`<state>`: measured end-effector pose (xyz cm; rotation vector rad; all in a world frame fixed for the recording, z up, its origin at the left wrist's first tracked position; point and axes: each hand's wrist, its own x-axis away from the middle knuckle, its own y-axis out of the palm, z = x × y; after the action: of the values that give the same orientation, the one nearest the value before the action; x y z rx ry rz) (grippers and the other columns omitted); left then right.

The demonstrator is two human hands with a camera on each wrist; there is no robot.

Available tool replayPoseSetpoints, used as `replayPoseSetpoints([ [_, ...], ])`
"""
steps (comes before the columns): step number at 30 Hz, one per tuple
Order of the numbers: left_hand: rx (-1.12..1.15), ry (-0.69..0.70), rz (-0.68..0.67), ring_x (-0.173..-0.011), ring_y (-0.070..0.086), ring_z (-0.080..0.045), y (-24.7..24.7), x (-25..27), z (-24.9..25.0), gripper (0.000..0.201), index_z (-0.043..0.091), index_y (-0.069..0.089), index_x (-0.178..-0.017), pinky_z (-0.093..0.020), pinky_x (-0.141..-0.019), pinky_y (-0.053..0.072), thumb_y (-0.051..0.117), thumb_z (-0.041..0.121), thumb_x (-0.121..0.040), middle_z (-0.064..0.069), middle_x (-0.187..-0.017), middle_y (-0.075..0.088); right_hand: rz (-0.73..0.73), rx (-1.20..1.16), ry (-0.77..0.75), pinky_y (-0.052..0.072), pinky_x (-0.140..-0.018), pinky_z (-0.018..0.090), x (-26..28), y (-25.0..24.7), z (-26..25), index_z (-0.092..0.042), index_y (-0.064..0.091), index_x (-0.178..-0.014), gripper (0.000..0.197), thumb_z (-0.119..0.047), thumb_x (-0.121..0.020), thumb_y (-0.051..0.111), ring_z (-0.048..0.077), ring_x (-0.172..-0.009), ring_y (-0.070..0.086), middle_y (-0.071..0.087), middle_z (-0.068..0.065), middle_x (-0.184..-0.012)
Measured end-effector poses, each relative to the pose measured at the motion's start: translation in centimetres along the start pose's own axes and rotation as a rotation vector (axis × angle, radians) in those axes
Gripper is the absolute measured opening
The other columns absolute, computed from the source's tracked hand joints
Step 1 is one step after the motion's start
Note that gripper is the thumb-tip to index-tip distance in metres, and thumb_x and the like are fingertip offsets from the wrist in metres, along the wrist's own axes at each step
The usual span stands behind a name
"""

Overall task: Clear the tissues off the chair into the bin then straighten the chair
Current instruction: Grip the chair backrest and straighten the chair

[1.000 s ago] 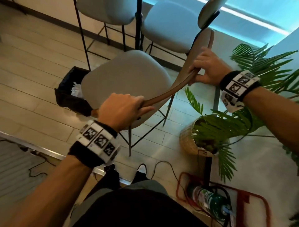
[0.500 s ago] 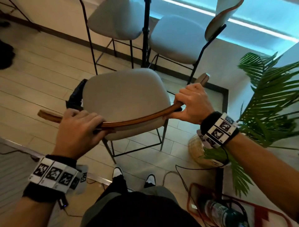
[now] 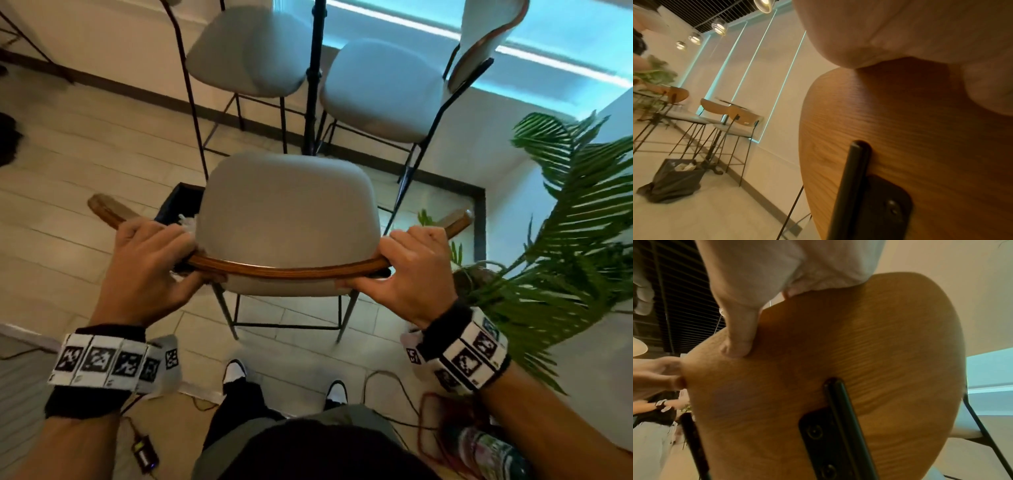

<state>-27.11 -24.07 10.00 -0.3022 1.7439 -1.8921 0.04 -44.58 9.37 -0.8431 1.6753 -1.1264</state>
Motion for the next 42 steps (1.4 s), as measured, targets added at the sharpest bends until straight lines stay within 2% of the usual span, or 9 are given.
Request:
replayPoseSetpoints([
  [4,0.019,0.121,-0.011,-0.084,0.054,-0.03,-0.6,-1.8,-7.6,0.04,0.013,0.061,-0.081,-0.034,-0.085,0.024,0.056,0.051,-0.069,-0.01,-0.081,0.066,0.087,0.016,0.107,0.037,-0.071,0.035,-0.6,1.4,-6.7,-0.019,0.046,-0.057,0.063,-0.08,-0.068,0.048,0.018,-0.061,0.046,0.053,-0.002,-0.057],
  [6,0.045,0.167,-0.007,-0.085,0.053,-0.028,-0.9,-3.3,-11.7,0.037,0.013,0.063,-0.082,-0.029,-0.09,0.023,0.058,0.048,-0.069,-0.008,-0.082,0.066,0.103,0.044,0.156,0.037,-0.069,0.035,-2.1,2.6,-10.0,-0.019,0.046,-0.056,0.065,-0.082,-0.067,0.047,0.018,-0.059,0.045,0.053,-0.002,-0.055],
  [10,0.126,0.237,-0.039,-0.085,0.051,-0.026,-1.7,-7.3,-18.2,0.03,0.015,0.061,-0.084,-0.026,-0.092,0.021,0.056,0.042,-0.071,-0.004,-0.081,0.063,0.119,0.104,0.213,0.034,-0.069,0.036,-7.0,4.4,-14.4,-0.019,0.045,-0.055,0.062,-0.08,-0.07,0.046,0.02,-0.058,0.046,0.052,-0.002,-0.054],
  [11,0.135,0.254,-0.076,-0.085,0.051,-0.026,-3.0,-9.2,-21.8,0.028,0.016,0.06,-0.083,-0.027,-0.09,0.022,0.055,0.041,-0.071,-0.004,-0.08,0.062,0.116,0.092,0.264,0.032,-0.071,0.035,-10.0,5.1,-17.1,-0.02,0.045,-0.057,0.061,-0.079,-0.07,0.046,0.02,-0.059,0.047,0.053,-0.002,-0.056],
  [16,0.21,0.253,-0.024,-0.083,0.05,-0.024,-0.2,-13.8,-19.2,0.035,0.018,0.057,-0.079,-0.032,-0.083,0.022,0.052,0.053,-0.074,-0.001,-0.079,0.059,0.028,0.059,0.297,0.028,-0.079,0.034,-13.9,4.8,-10.9,-0.022,0.05,-0.064,0.056,-0.078,-0.065,0.053,0.017,-0.071,0.046,0.055,-0.004,-0.066],
  [20,0.224,0.247,-0.004,-0.08,0.049,-0.021,0.5,-15.6,-18.4,0.042,0.019,0.054,-0.077,-0.034,-0.081,0.024,0.05,0.061,-0.075,0.0,-0.077,0.057,0.009,0.066,0.297,0.027,-0.078,0.034,-15.3,5.5,-8.4,-0.022,0.052,-0.064,0.057,-0.079,-0.061,0.054,0.02,-0.071,0.048,0.047,-0.007,-0.066],
  [24,0.229,0.265,0.009,-0.08,0.046,-0.018,0.7,-17.3,-20.1,0.037,0.023,0.052,-0.074,-0.03,-0.078,0.021,0.055,0.06,-0.073,0.002,-0.077,0.057,0.018,0.046,0.305,0.027,-0.08,0.034,-17.2,6.1,-8.6,-0.02,0.053,-0.064,0.059,-0.078,-0.061,0.054,0.018,-0.071,0.046,0.051,-0.005,-0.066],
  [28,0.242,0.265,0.016,-0.08,0.047,-0.021,0.3,-19.6,-21.1,0.041,0.021,0.054,-0.074,-0.029,-0.077,0.018,0.056,0.061,-0.068,-0.001,-0.077,0.06,0.023,0.067,0.307,0.025,-0.08,0.033,-19.3,6.7,-8.5,-0.022,0.05,-0.064,0.056,-0.078,-0.061,0.056,0.014,-0.071,0.039,0.045,-0.008,-0.067],
  [42,0.24,0.28,0.02,-0.079,0.046,-0.019,0.8,-19.4,-20.1,0.039,0.023,0.052,-0.073,-0.028,-0.077,0.016,0.052,0.062,-0.07,0.001,-0.075,0.058,0.018,0.048,0.305,0.027,-0.081,0.033,-18.7,6.7,-7.5,-0.021,0.049,-0.065,0.06,-0.08,-0.061,0.051,0.013,-0.072,0.04,0.045,-0.008,-0.068],
])
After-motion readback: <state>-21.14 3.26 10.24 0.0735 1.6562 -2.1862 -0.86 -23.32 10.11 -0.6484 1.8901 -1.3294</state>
